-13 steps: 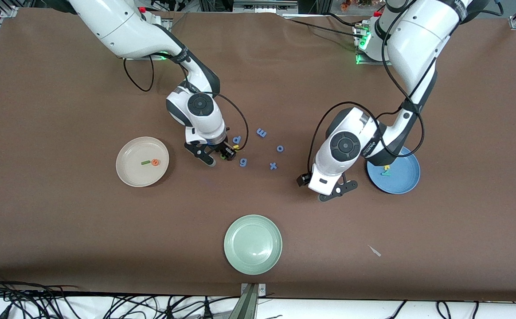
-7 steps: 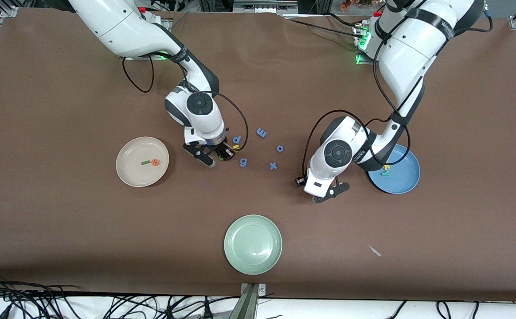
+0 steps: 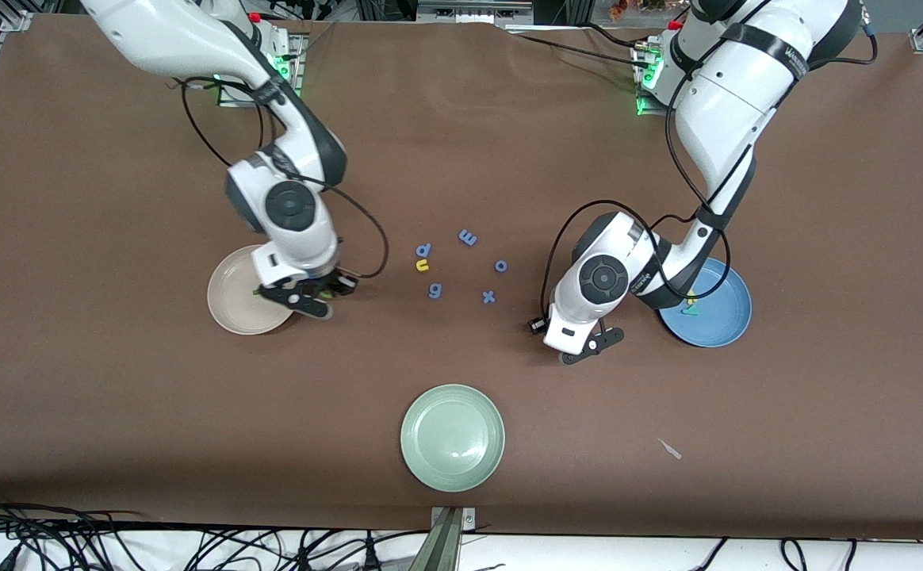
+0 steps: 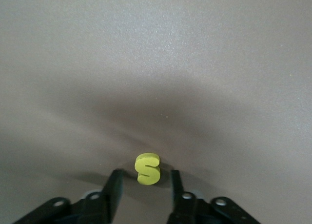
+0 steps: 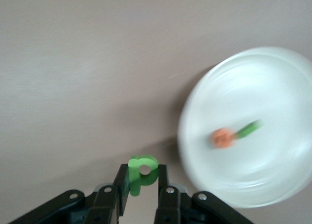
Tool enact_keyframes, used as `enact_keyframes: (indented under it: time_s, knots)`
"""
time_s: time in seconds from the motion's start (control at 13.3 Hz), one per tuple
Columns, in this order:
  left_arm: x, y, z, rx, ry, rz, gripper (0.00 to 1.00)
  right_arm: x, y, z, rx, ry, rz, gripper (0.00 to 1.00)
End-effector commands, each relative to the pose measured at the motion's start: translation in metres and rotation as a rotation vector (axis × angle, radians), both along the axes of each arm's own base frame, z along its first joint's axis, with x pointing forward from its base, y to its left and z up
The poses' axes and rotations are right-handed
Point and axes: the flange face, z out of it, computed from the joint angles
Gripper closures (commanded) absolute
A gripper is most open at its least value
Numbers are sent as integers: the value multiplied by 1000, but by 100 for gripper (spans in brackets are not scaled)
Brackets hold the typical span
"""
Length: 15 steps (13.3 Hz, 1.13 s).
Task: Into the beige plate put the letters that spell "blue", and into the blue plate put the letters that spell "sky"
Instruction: 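Place the green p on the white plate while the left gripper carries S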
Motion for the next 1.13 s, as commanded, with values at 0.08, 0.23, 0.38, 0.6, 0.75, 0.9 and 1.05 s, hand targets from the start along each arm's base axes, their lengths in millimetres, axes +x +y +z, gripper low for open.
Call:
enact_keyframes:
  time_s: [0.08,0.23,0.38,0.6,0.75,0.9,1.05]
  knots:
    - [7,1,1,5,-15,3,58,-16,-90,-3,-40,68,206,90]
    - [7,5,0,17,-20,-4,77,-25,-143,-25,-28,46,296,85]
    - [8,5,3,17,-23,-1,95,-31,-159,-37,-13,12,311,71]
    - [11,12,18,30,-23,-2,100,-29,-156,-36,14,8,257,36]
    - [10,22,47,85,24,-34,100,-32,-117,-31,69,-10,179,36]
    - [12,56,79,125,81,-129,100,-36,-72,-28,98,-22,57,36]
    - [13,90,98,152,150,-192,100,-40,-18,-30,144,-29,-94,36]
